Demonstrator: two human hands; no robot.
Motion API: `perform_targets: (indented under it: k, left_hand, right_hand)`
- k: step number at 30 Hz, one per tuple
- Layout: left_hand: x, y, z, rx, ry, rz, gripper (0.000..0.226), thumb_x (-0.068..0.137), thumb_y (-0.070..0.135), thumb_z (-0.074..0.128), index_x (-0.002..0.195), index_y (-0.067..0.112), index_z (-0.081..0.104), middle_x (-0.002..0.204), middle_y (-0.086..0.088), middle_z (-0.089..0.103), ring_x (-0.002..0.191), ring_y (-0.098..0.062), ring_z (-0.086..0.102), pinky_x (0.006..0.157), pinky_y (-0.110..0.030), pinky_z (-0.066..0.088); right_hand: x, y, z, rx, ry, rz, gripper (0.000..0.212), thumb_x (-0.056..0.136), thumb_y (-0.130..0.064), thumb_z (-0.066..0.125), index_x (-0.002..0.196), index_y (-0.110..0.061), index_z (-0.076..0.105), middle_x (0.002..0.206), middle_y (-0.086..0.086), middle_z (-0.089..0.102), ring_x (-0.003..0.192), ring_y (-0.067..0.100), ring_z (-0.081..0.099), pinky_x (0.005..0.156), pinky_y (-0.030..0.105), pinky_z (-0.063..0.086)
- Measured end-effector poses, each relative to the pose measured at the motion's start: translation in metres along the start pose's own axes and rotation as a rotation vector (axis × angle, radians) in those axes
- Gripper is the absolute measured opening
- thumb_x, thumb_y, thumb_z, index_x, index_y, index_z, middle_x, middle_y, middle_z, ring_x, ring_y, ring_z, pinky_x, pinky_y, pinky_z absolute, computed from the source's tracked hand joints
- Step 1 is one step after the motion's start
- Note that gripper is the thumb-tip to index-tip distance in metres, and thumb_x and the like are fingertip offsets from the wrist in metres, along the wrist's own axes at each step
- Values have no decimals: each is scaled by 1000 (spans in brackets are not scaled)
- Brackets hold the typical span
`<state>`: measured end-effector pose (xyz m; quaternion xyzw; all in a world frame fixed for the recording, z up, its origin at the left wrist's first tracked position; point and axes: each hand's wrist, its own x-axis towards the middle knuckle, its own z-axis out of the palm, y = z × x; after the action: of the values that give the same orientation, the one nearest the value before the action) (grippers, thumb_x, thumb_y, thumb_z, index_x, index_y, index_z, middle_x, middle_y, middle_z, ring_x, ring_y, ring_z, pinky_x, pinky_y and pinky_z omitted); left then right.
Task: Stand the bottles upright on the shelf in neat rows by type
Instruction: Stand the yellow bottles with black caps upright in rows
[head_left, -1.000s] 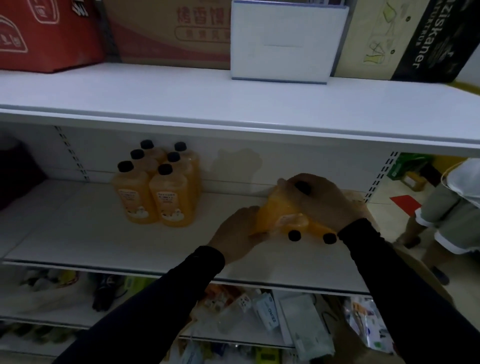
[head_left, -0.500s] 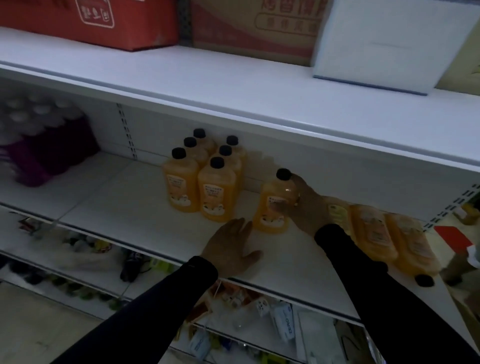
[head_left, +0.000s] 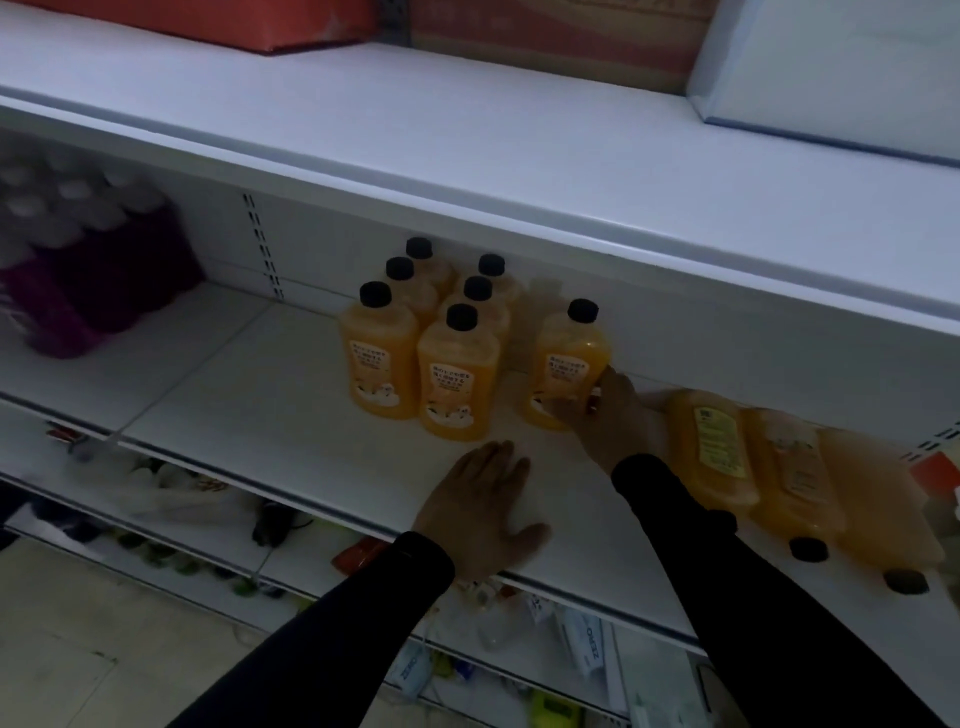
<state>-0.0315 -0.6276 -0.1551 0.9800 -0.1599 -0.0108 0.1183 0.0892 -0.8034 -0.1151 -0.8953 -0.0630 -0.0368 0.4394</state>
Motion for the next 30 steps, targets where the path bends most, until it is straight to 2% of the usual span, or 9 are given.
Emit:
perform_targets:
  k: [3, 9, 13, 15, 17, 21, 24, 26, 30]
  left_hand:
    - [0, 0, -1, -3, 0, -6, 88, 89, 75, 23, 155, 20, 8, 162, -6, 0, 148, -19, -3, 117, -33, -7]
    - [1, -2, 1, -17, -1, -13, 91, 85, 79, 19, 154, 21, 10, 162, -5, 1, 148, -20, -3, 117, -32, -7]
    - [2, -4, 3, -11, 9, -19, 90, 86, 78, 22, 154, 21, 11, 162, -5, 2, 148, -20, -2, 115, -31, -9]
    - [2, -5, 4, -17, 16, -20, 89, 86, 78, 23, 154, 22, 12, 162, -5, 2, 148, -19, -2, 114, -30, -10]
    - [2, -5, 5, -19, 8, -21, 90, 85, 79, 21, 154, 22, 11, 163, -4, 2, 148, -18, -3, 113, -29, -11]
    - [2, -6, 7, -23, -2, -23, 91, 84, 80, 19, 154, 23, 10, 163, -2, 1, 148, -17, -3, 114, -29, -11]
    - [3, -6, 7, -21, -5, -31, 93, 82, 81, 16, 154, 23, 11, 163, -1, 0, 147, -16, -3, 114, -29, -9]
    - [3, -5, 7, -10, -10, -35, 93, 83, 81, 15, 154, 22, 11, 163, -2, 0, 147, -16, -2, 113, -29, -10]
    - [4, -3, 4, -6, -28, -36, 89, 86, 77, 20, 154, 22, 11, 163, -3, 1, 147, -17, -2, 115, -29, -7]
  right_hand:
    - [15, -9, 8, 19, 11, -14, 68, 77, -44, 77, 130, -15, 45, 118, 7, 54, 100, 25, 61, 83, 45, 55]
    - [30, -18, 24, 92, 131, 11, 71, 70, -42, 82, 124, -15, 44, 116, 6, 60, 98, 22, 62, 80, 42, 56]
    - [30, -20, 23, 73, 122, 2, 69, 68, -45, 83, 119, -16, 47, 113, 0, 60, 99, 18, 61, 69, 23, 48]
    - [27, -21, 16, 64, 112, 2, 69, 66, -52, 82, 117, -21, 49, 112, -6, 56, 101, 13, 58, 74, 20, 47]
    - [19, -18, 2, -27, 153, -4, 73, 71, -56, 76, 129, -20, 49, 121, -1, 53, 107, 15, 55, 86, 28, 47]
    - [-13, 9, -46, -347, 333, -1, 74, 83, -54, 65, 140, -12, 42, 138, 17, 41, 119, 35, 50, 94, 37, 44]
    - [-40, 36, -74, -592, 181, 228, 90, 85, -63, 53, 150, -9, 22, 154, 19, 21, 140, 37, 24, 114, 47, 24]
    - [-56, 49, -78, -720, 65, 301, 93, 86, -64, 51, 152, -9, 14, 158, 17, 13, 145, 37, 12, 118, 47, 14]
    - [-80, 56, -76, -724, 43, 223, 85, 89, -50, 57, 153, -15, 14, 161, 11, 12, 146, 34, 13, 117, 46, 17]
